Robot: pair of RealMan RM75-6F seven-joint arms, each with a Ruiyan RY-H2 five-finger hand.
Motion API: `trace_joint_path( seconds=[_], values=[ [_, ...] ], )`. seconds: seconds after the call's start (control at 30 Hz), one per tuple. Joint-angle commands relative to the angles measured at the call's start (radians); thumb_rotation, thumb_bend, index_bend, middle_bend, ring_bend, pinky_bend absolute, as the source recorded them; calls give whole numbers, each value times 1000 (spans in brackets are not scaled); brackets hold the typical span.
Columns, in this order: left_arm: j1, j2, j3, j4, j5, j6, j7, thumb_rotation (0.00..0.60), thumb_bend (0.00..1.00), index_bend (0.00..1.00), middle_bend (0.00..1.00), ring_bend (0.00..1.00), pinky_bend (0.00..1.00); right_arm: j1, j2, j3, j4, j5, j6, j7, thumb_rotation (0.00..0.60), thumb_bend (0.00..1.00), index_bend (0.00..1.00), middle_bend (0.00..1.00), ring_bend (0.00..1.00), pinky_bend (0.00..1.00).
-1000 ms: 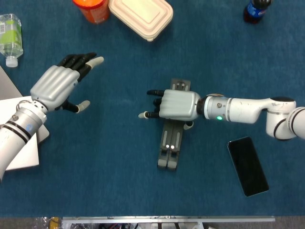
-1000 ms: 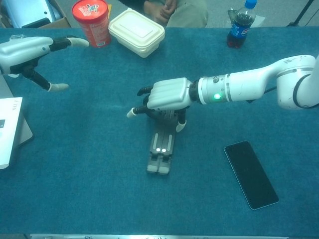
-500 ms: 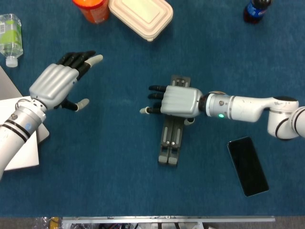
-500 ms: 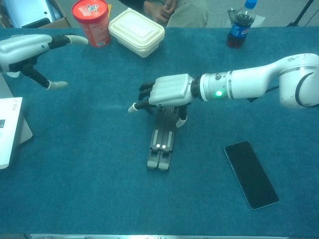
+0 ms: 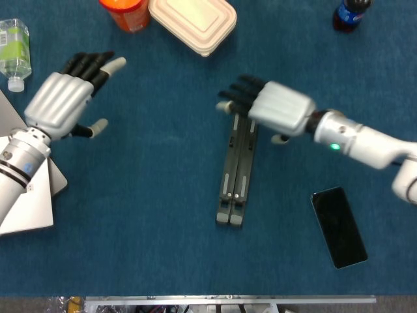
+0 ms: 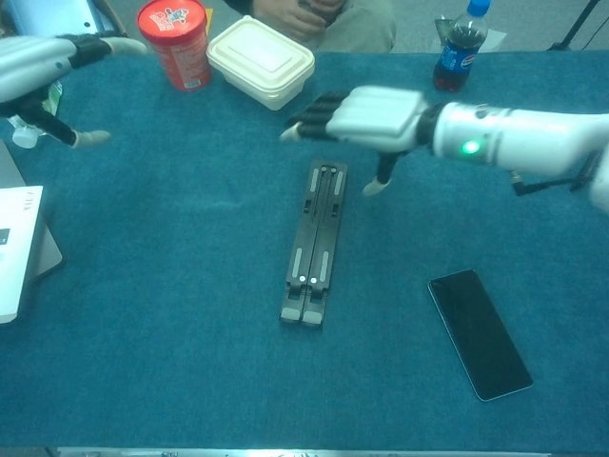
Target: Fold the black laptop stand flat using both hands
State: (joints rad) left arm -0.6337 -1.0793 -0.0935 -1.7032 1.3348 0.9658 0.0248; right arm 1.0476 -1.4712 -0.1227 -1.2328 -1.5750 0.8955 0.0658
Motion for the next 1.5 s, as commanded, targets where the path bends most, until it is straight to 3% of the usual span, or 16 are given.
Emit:
trace_joint_path(
  seconds=[0.03, 0.2, 0.43, 0.87, 1.03, 1.5],
  values=[
    [27, -14, -9, 26, 0, 64, 45, 600, 285, 0, 0, 0, 6, -132, 126, 57, -152, 162, 73, -194, 600, 37, 0, 23, 0, 0],
    [73, -50, -16, 86, 10, 182, 125, 600, 285, 0, 0, 0, 6, -246, 219, 86, -266, 292, 175, -312, 600, 107, 0, 82, 0, 0],
    [143, -64, 9, 147, 57, 302, 194, 600, 285, 0, 0, 0, 6, -380, 309, 91, -367, 373, 297, -384, 600, 148, 0, 124, 0, 0],
    [278, -33, 77, 122, 97, 416, 235, 600, 284, 0, 0, 0, 6, -618, 365, 57, -425, 355, 522, -442, 600, 149, 0, 126, 0, 0],
    [311, -9, 93, 88, 110, 431, 232, 600, 284, 0, 0, 0, 6, -665, 366, 61, -422, 344, 538, -434, 600, 149, 0, 126, 0, 0],
    [351, -3, 70, 106, 112, 453, 178, 600, 284, 0, 0, 0, 6, -721, 375, 107, -428, 333, 530, -462, 600, 148, 0, 126, 0, 0]
  ],
)
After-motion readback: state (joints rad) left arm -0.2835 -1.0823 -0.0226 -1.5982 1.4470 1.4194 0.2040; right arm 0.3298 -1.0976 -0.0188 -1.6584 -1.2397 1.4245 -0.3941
